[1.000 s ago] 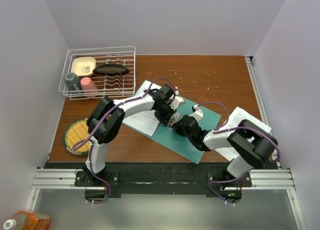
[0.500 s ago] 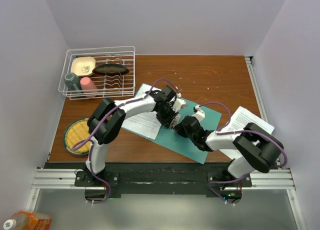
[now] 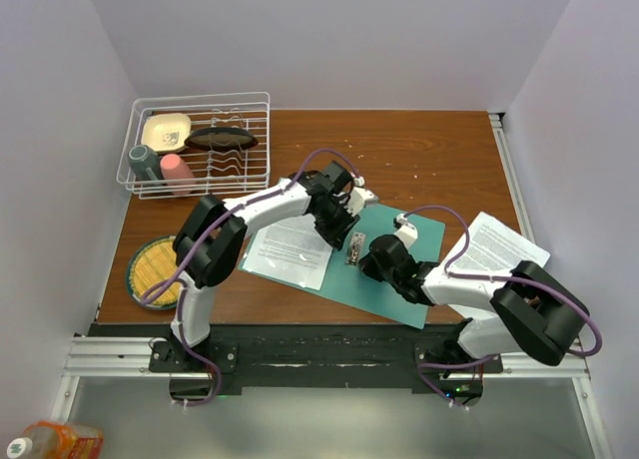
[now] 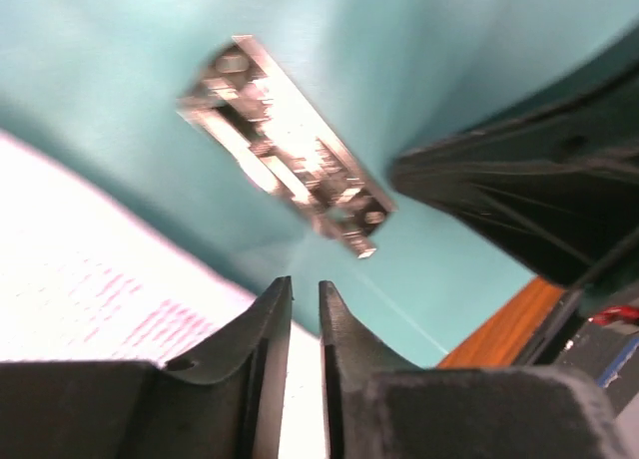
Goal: Put the files into the folder
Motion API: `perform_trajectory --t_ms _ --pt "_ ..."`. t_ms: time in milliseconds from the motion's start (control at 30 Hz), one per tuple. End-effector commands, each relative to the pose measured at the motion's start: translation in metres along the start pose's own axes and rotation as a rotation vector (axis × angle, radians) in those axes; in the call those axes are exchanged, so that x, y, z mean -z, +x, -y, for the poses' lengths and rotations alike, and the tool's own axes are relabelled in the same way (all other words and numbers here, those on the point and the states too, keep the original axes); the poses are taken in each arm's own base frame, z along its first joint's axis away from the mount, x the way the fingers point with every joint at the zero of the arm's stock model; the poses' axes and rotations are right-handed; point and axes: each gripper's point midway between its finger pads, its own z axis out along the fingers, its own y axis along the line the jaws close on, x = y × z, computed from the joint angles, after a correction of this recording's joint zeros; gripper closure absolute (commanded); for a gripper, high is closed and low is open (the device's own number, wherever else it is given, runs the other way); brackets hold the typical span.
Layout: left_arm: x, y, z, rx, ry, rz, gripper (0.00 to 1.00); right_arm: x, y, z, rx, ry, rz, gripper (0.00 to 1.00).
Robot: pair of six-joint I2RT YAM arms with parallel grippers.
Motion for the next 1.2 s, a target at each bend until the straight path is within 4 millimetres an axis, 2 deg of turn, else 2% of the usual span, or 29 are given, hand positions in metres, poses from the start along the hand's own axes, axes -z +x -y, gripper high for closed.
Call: perform_trajectory --t_ms 0,133,333,567,767,967,1167 --pt "0.023 -0.016 0.000 0.026 -0.006 0.063 0.72 -0.001 0.032 0.046 0.069 0.113 -0.104 1.00" --pt "0.014 -0.014 0.005 0.049 0.011 0.050 0.73 -0.004 0.034 0.046 0.066 0.111 -0.113 1.00" --pt "-0.003 0.003 0.014 0.052 0.026 -0.002 0.78 -0.006 0.036 0.048 0.058 0.110 -0.110 1.00" --pt "-0.006 0.013 0.015 0.058 0.027 -0.018 0.80 -0.007 0.041 0.052 0.053 0.120 -0.123 1.00" --pt "-0.008 0.007 0.015 0.055 0.028 -0.005 0.82 -0.007 0.042 0.052 0.055 0.120 -0.124 1.00" --pt "-0.006 0.001 0.014 0.045 0.022 0.016 0.83 -0.006 0.045 0.061 0.058 0.137 -0.131 1.00" --pt "-0.014 -0.002 0.016 0.077 0.032 0.012 0.82 -0.005 0.048 0.067 0.058 0.143 -0.137 1.00"
